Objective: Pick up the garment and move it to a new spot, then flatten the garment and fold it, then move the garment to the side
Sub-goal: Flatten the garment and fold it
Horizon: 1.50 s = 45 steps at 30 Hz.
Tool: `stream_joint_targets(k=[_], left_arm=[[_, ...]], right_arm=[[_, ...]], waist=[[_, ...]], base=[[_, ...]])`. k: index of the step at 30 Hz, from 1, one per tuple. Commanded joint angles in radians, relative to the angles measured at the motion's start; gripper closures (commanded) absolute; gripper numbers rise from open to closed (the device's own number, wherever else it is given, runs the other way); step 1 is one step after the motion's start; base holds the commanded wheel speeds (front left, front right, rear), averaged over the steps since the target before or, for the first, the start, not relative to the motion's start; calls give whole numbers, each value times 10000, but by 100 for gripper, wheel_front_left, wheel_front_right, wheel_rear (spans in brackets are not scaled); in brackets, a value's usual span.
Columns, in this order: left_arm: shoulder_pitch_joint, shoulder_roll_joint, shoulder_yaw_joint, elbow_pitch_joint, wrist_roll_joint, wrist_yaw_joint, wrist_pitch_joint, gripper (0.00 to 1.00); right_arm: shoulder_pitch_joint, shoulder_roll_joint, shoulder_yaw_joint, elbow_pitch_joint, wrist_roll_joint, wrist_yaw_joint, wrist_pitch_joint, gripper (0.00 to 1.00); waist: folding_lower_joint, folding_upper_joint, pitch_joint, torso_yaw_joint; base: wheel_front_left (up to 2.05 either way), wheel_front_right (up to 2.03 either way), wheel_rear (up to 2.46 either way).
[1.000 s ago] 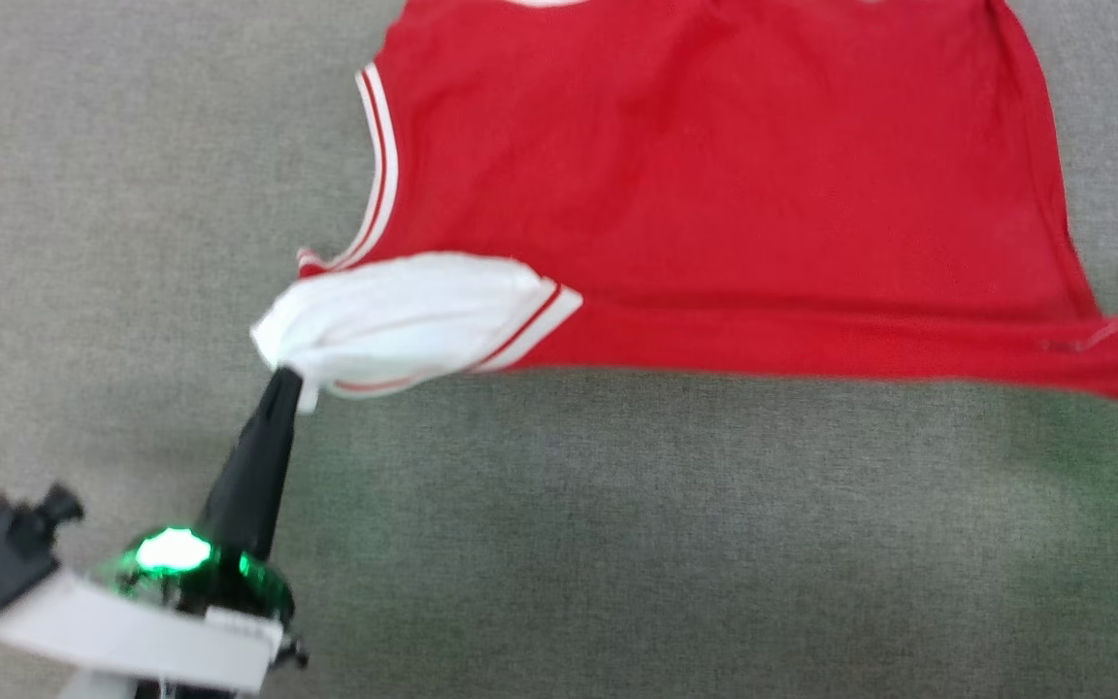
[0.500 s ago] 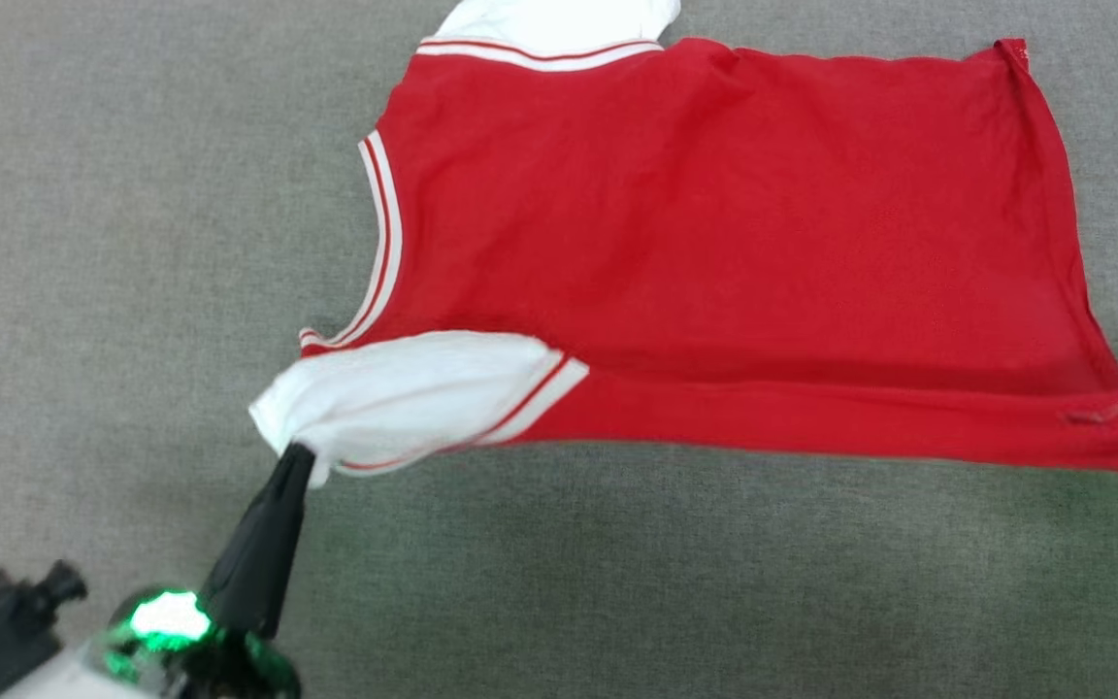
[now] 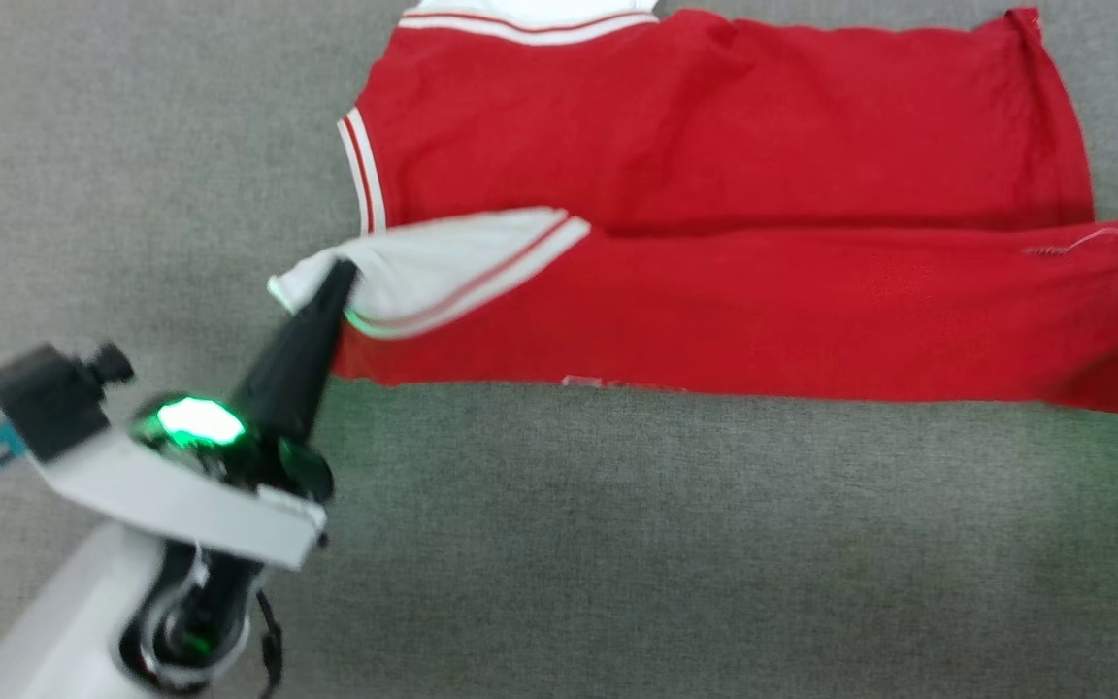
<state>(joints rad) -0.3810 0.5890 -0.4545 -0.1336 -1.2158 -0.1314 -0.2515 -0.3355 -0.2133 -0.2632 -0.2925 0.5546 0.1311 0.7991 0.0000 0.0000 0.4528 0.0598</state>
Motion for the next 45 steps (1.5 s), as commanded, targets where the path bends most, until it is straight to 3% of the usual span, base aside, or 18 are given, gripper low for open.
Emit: stream_joint_targets(k=[1, 9, 17, 18, 19, 20, 21, 22, 26, 31, 36, 42, 45], left_arm=[[-282, 1, -7, 349, -35, 18, -35, 100], [-1550, -378, -812, 2860, -54, 18, -107, 100], [-2096, -167, -1806, 4708, 295, 25, -91, 100], [-2167, -122, -1895, 4798, 290, 26, -93, 96], [-2230, -36, -1978, 4845, 309, 31, -95, 79], [-2295, 56, -2067, 4869, 340, 32, -99, 52], [-2381, 168, -2188, 4843, 375, 32, -101, 0], [-2468, 295, -2335, 4781, 381, 32, -96, 0], [-3028, 833, -2824, 4413, 332, 20, 294, 0], [-3694, 1932, -3233, 4161, 358, 20, 1421, 0], [-4244, 2801, -3684, 3699, -1, 255, 3847, 0], [-4268, 3350, -4420, 2413, -772, 916, 6794, 0], [-4326, 3481, -4574, 2171, -853, 1173, 7405, 0]], right_arm=[[-186, -48, -58, 238, -52, -7, -145, 100], [-530, -203, 114, 1637, -302, -8, -1011, 100], [-454, -335, 499, 2698, -263, -13, -1668, 100], [-424, -340, 551, 2787, -240, -13, -1742, 100], [-393, -354, 642, 2839, -223, -13, -1824, 100], [-368, -354, 698, 2875, -164, -11, -1914, 89], [-351, -349, 708, 2890, -128, -11, -2010, 55], [-351, -365, 746, 2877, -135, -10, -2134, 0], [-328, -401, 754, 2748, -15, -7, -2572, 0], [-342, -302, 683, 2522, -33, -7, -2830, 0], [-337, -161, 603, 2321, -101, -8, -2975, 0], [-275, -117, 627, 2319, -113, -7, -3087, 0], [-332, -76, 681, 2300, -140, -7, -3115, 0]], waist=[[0, 0, 213, 35], [0, 0, 847, 81], [0, 0, 932, 36], [0, 0, 868, 25], [0, 0, 796, 13], [0, 0, 707, 6], [0, 0, 620, 0], [0, 0, 530, -11], [0, 0, 139, 16], [0, 0, -198, -32], [0, 0, -364, -88], [0, 0, -327, -157], [0, 0, -251, -226]], base=[[0, 0, 0], [0, 0, 0], [0, 0, 0], [0, 0, 0], [0, 0, 0], [0, 0, 0], [0, 0, 0], [0, 0, 0], [0, 0, 0], [0, 0, 0], [0, 0, 0], [0, 0, 0], [0, 0, 0]])
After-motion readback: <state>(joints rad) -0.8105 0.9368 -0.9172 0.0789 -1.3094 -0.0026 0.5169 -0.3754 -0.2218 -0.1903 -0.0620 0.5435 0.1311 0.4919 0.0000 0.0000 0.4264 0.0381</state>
